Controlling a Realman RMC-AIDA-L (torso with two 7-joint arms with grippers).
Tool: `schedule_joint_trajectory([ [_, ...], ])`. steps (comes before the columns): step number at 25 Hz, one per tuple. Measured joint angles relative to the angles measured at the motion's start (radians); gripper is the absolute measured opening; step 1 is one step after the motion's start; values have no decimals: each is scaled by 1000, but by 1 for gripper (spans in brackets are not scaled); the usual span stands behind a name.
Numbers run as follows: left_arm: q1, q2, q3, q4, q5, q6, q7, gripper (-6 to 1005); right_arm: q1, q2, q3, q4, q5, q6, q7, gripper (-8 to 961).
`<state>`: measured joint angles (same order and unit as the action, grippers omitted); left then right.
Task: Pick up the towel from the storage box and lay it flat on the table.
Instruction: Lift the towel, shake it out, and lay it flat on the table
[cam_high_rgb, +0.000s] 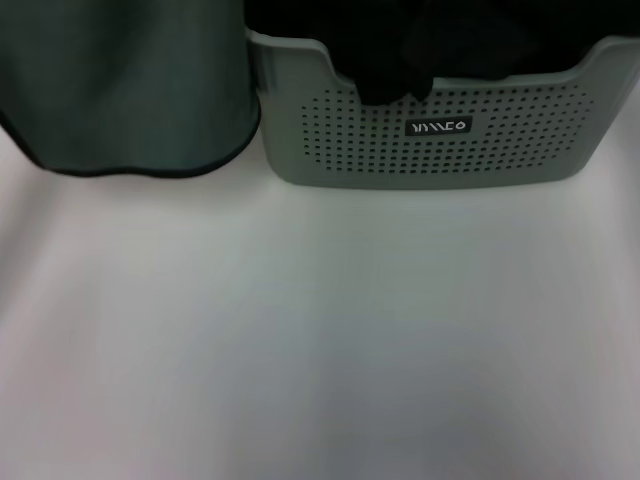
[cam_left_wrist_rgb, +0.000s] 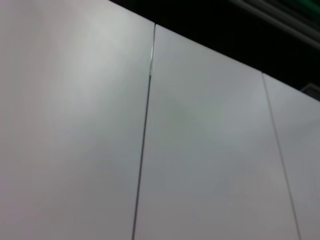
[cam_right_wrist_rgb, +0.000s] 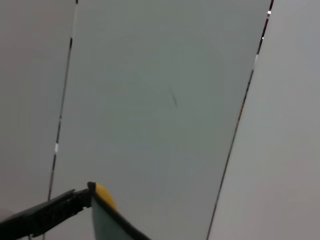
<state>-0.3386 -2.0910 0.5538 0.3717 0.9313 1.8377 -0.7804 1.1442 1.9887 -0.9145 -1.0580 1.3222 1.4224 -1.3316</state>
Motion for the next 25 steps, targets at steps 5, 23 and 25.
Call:
schedule_joint_trajectory([
  [5, -7, 28, 0, 69, 46, -2, -69, 13, -48, -31, 15, 38, 147, 72, -10, 23],
  [23, 155, 93, 1, 214, 268, 158, -212, 15, -395, 36, -232, -70, 407, 222, 50, 28],
  [25, 167, 98, 2, 229, 284, 170, -235, 15, -451, 35, -254, -112, 407, 206, 61, 28],
])
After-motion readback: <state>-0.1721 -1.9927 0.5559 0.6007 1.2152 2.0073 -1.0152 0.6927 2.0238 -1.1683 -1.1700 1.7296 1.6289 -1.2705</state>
